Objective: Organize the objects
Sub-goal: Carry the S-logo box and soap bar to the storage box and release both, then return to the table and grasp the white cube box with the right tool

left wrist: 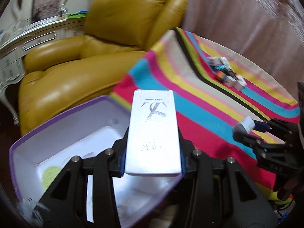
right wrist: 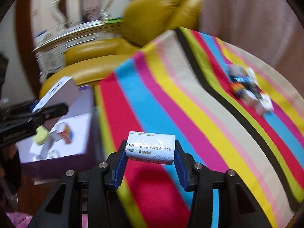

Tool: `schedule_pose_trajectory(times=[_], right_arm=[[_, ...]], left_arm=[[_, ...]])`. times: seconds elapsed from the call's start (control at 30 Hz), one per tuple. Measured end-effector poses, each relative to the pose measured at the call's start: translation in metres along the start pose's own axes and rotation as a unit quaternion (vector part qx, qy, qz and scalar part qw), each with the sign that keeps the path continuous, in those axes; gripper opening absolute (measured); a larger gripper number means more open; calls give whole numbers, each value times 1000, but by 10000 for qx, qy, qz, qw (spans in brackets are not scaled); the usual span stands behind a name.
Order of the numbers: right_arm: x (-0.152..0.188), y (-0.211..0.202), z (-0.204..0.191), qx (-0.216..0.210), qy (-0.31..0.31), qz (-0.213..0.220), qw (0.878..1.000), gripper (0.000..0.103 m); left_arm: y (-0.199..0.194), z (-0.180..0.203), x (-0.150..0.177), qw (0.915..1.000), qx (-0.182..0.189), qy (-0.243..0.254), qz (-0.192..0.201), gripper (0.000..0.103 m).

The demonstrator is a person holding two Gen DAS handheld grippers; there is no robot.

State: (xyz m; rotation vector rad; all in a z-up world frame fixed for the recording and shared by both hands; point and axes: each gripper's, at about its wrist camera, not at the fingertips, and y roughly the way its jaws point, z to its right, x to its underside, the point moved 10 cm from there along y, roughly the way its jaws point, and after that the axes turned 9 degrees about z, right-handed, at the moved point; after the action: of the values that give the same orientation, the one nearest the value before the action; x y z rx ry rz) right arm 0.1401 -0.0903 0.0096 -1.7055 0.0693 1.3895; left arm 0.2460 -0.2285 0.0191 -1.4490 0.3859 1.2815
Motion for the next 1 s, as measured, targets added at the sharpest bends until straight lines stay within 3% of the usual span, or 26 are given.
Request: schedule_pose_trajectory(times=[0.27,0.53,0.57,0.6,0.67,0.8,0.87,1.0], right_arm=[[-20,14,-99,-1009,-734,25,9922,47],[-27,41,-171,-1920,-784,-191,9781,48],[-27,46,-180,-2085,-715,-262,9751,49],[-26,48,-182,-2154,-663,-333,9737,49],[-26,53,-181,-2210,-496,-410,9731,52],[-31,51,-149,-2072,-58,-264,9779,57],[-33,48,-119,-1843,160,-182,9826,57],[-25,42,-31,-952,558,-106,9938,58]], left_arm=[[-11,-82,19,9963,-795,-304,-127,46],[-14,-119,45,9897,-1314,-391,-412,46],[-16,-125,46,9866,-1520,-416,-427,55],[-17,-130,46,9841,-1656,-463,-436,75],[-19,-133,40,9812,-1817,-567,-312,91],[-15,-115,26,9852,-1642,-475,-116,92],[-3,-90,18,9898,-1397,-228,-156,93],[29,-17,8,9971,-632,220,-348,94]])
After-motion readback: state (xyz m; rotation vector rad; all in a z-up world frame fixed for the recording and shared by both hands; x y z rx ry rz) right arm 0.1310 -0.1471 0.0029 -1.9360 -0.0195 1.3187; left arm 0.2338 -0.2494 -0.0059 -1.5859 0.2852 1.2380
